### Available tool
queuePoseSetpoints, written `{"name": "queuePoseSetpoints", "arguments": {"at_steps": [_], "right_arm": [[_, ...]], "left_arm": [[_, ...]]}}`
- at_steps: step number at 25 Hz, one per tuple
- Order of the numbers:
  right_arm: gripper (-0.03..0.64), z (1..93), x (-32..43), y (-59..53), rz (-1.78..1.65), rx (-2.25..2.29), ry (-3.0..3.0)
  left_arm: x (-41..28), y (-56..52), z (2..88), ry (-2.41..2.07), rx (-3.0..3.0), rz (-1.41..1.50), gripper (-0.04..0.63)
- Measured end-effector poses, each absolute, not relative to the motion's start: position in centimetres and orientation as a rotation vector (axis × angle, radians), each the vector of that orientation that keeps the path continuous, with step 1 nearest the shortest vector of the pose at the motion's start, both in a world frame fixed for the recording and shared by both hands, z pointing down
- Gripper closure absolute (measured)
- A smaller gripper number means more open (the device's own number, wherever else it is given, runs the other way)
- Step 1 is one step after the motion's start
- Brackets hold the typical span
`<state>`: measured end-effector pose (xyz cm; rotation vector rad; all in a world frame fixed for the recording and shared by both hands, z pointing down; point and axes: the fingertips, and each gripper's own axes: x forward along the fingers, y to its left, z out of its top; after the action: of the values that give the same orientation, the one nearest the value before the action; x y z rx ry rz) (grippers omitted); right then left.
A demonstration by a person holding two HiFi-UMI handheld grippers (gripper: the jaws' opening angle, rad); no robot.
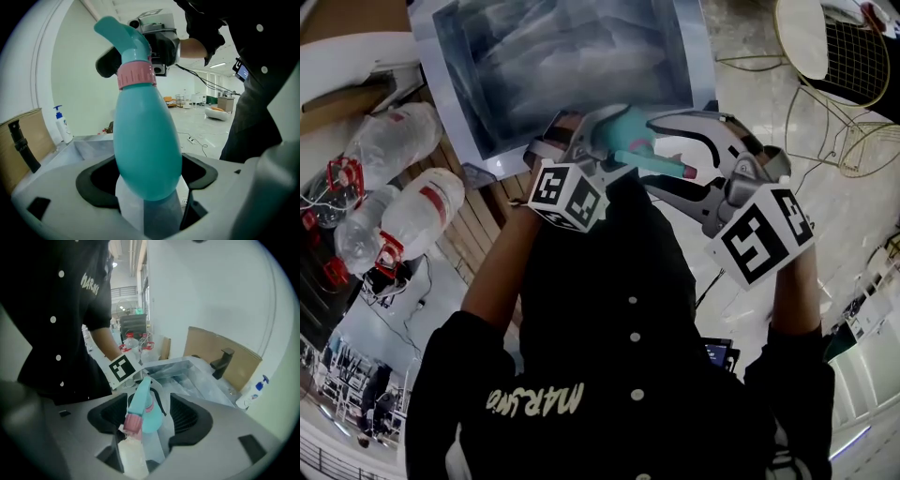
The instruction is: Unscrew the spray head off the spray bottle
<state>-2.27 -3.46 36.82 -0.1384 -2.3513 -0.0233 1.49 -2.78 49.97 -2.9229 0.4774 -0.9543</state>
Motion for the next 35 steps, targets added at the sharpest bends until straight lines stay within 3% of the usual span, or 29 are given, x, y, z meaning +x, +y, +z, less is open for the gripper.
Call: {"name": "queuePoseSetpoints", "arguments": {"at_steps": [10,16,21,31,35], "right_arm": [[0.295,35.8,-0.6,-4.7,0.299,0.766,-2.765],[0.344,36.7,-0.8,-5.6,0.23,1.003,-2.779],[0.373,36.9,-0.7,-5.3,0.168,0.769,-2.837],[0.396,36.6,-1.2,-3.5,0.012,-0.27,-2.834],[0.397,36.4,-1.8,-3.5,0.02,-0.437,-2.796]], "left_arm": [[1.8,-2.9,49.9,0.489,-2.928,-0.944,0.189],[1.9,-3.2,49.9,0.503,-2.944,-0.941,0.189],[1.8,-3.3,49.7,0.466,-2.969,-0.912,0.189],[2.8,-2.4,49.6,0.339,-2.945,-0.903,0.189],[2.8,-2.6,49.8,0.34,-2.948,-0.899,0.189]]}}
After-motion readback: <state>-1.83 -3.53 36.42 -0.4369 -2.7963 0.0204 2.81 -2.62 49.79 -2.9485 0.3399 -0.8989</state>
